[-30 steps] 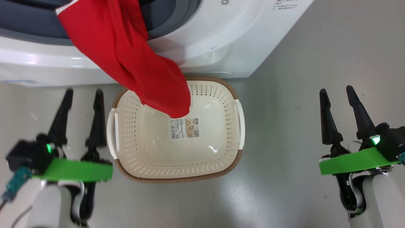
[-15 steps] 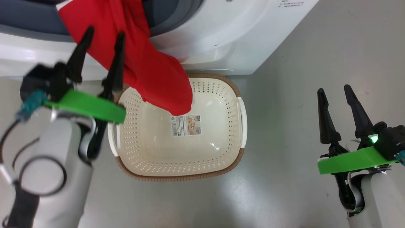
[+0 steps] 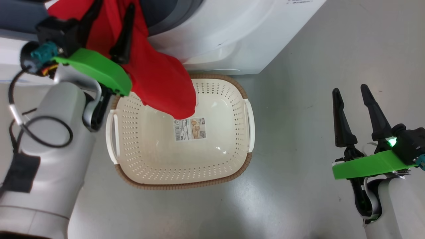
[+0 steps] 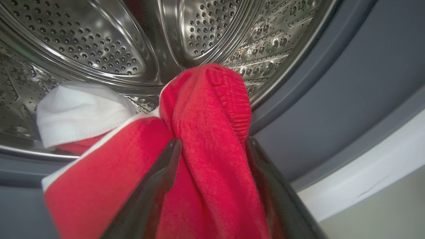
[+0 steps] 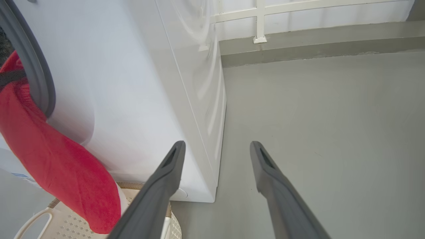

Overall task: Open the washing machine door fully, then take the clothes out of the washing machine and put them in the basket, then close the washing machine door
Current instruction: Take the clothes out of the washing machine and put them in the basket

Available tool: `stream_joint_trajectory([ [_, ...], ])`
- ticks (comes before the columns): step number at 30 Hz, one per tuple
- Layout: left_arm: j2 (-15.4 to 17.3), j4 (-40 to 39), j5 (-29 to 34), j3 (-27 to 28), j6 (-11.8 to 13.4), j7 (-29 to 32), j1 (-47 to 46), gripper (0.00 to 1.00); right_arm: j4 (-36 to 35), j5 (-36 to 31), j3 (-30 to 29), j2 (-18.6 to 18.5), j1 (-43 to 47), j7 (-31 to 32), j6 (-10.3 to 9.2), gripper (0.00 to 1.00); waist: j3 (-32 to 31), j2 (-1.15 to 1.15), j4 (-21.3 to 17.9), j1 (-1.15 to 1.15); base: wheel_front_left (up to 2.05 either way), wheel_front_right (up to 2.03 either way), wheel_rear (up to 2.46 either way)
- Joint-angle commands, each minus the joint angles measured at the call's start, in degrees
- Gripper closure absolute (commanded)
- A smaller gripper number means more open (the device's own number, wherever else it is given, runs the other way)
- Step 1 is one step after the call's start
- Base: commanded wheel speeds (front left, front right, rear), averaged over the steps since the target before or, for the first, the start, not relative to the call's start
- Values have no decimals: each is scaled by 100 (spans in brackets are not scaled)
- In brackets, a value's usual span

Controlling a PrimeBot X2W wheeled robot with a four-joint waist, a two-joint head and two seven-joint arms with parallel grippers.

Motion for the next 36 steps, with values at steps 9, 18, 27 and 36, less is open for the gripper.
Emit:
stream_joint_trajectory([
  [9, 241, 427, -23, 1, -32, -32, -406, 100, -126, 74, 174, -9, 20, -37, 36, 0, -10, 0, -52, 0, 0, 0, 0],
  [18, 203, -75, -79, 135, -32, -33, 32, 100, -128, 66, 162, -9, 74, -37, 36, 0, -86, 0, 9, 0, 0, 0, 0],
  [27, 115, -1293, 55, 555, -32, -33, 1195, 100, -128, 56, 143, -9, 113, -37, 36, 0, -124, 0, 84, 0, 0, 0, 0],
  [36, -79, -2102, 145, 481, -32, -33, 2241, 100, -133, 56, 138, -9, 131, -37, 36, 0, -112, 0, 125, 0, 0, 0, 0],
])
